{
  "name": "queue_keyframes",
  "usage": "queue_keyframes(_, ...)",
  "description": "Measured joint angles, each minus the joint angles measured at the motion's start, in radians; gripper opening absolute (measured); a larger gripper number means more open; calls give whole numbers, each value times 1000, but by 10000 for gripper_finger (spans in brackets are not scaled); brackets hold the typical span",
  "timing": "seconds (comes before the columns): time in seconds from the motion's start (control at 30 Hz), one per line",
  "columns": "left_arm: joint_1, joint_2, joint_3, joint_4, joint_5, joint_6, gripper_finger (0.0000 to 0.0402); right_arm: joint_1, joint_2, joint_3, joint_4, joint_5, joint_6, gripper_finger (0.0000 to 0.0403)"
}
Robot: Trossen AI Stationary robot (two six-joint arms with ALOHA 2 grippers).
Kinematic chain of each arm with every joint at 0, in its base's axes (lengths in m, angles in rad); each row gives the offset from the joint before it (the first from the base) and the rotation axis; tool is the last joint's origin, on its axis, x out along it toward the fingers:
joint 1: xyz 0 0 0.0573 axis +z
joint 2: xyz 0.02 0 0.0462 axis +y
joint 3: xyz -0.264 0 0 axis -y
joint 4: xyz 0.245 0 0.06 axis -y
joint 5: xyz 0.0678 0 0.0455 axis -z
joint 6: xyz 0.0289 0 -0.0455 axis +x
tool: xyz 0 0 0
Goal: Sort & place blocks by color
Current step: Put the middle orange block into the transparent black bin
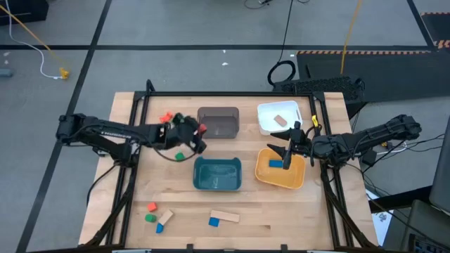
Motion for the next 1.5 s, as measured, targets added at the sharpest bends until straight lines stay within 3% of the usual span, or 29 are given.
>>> queue_keyframes(0.23, 119, 98, 0, 198, 126, 62, 150, 0, 0, 0, 0, 0, 0, 215)
queue_keyframes(0.47, 161, 213, -1, 259, 154, 37, 152, 0, 0, 0, 0, 0, 0, 215)
queue_keyframes(0.63, 168, 247, -1, 264, 161, 14, 161, 0, 0, 0, 0, 0, 0, 215)
queue_keyframes(0.87, 168, 257, -2, 270, 163, -18, 142, 0, 0, 0, 0, 0, 0, 215)
queue_keyframes(1.1, 171, 257, -2, 270, 162, -20, 157, 0, 0, 0, 0, 0, 0, 215)
queue_keyframes(1.3, 172, 257, -2, 258, 162, -19, 143, 0, 0, 0, 0, 0, 0, 215)
queue_keyframes(1.5, 184, 257, -2, 224, 162, -40, 180, 0, 0, 0, 0, 0, 0, 215)
